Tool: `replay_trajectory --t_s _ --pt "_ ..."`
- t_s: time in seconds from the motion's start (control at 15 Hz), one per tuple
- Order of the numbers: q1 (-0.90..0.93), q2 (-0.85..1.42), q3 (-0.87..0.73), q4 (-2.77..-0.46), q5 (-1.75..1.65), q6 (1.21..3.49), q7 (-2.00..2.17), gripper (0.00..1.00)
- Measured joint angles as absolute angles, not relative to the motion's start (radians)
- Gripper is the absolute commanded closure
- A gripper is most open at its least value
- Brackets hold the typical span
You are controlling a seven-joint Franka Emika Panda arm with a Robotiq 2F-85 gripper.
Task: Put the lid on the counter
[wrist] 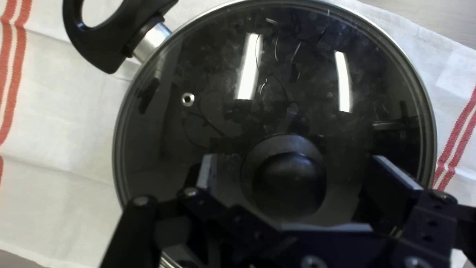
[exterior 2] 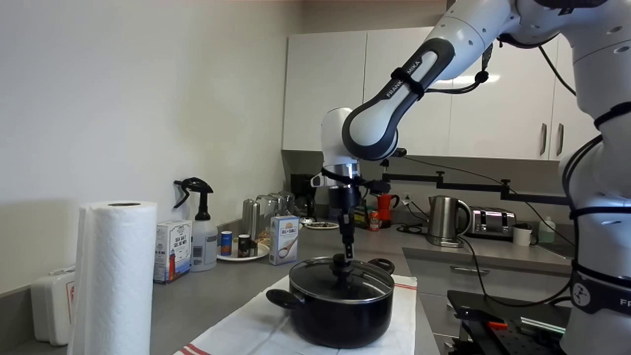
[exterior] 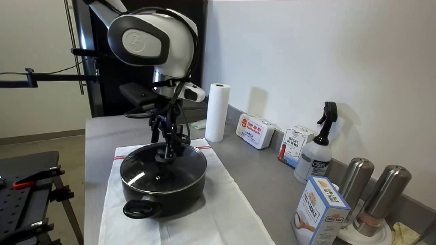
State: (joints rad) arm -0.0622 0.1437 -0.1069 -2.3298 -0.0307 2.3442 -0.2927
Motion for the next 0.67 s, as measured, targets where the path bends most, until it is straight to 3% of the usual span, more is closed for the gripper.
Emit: replay_trajectory --t_s 0.27,0.33,0.47,0.67 --pt "-0.064 0.165 -0.107 -2.324 -0.031 2.384 -0.293 0.0" --pt "-0.065 0.167 -0.107 -2.323 -0.031 2.389 -0.293 0.22" --pt "-0.065 0.168 -0.107 -2.323 -0.031 2.394 -0.293 0.32" --pt "-0.065 0.168 -0.107 -2.322 -0.031 2.398 -0.293 0.55"
